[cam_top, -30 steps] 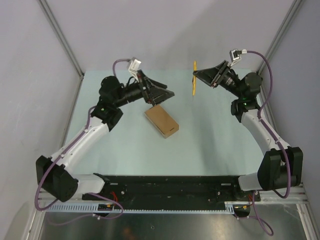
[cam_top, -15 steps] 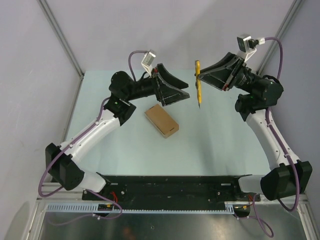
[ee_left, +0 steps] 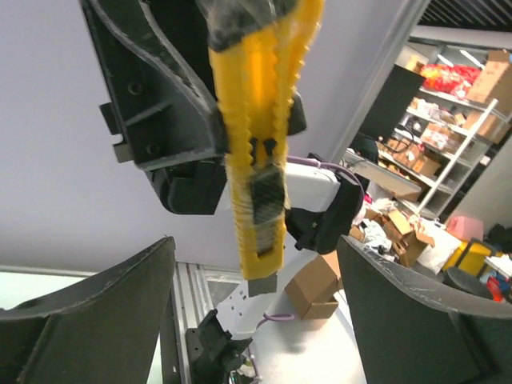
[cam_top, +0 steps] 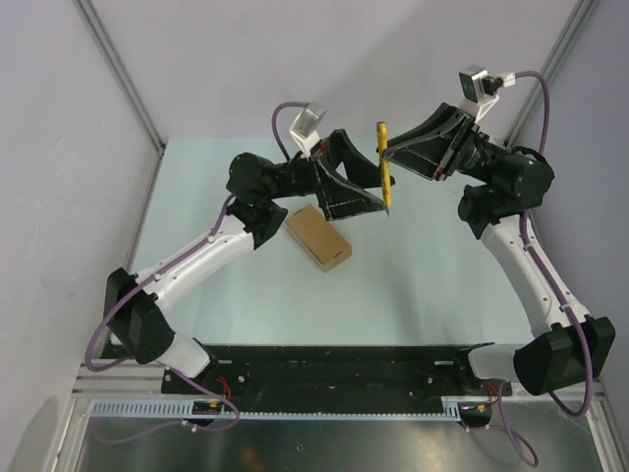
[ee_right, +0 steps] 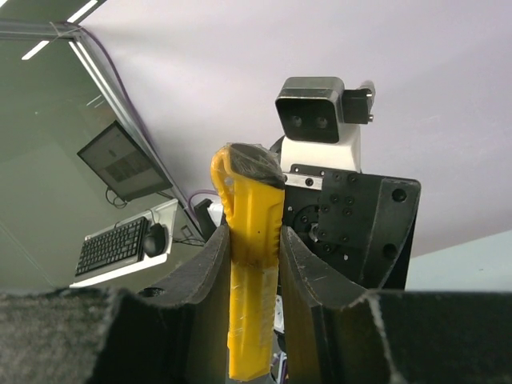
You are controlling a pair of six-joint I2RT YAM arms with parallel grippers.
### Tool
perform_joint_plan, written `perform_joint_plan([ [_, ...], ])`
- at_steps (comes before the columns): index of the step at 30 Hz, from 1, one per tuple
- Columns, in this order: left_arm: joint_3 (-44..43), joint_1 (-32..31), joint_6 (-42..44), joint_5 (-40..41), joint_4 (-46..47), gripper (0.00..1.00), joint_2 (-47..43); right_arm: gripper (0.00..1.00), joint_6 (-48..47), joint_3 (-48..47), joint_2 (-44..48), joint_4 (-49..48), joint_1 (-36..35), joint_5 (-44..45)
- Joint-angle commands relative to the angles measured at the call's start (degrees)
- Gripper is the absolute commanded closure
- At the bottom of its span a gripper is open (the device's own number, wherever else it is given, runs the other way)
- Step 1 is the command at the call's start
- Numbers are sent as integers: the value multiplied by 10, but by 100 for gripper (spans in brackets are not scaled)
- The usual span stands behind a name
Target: Unpack the express box
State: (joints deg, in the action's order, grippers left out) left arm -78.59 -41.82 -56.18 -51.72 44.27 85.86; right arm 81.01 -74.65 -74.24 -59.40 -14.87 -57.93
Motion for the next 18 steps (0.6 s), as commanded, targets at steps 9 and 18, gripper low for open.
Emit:
perform_joint_plan([
  [9,-25,-23,-127,-71,270,28,34,100,51,-52,-2,-70,-15,-23],
  [18,-42,-37,-139,-69,282,45,57,100,54,-60,-3,-80,-44,-25],
])
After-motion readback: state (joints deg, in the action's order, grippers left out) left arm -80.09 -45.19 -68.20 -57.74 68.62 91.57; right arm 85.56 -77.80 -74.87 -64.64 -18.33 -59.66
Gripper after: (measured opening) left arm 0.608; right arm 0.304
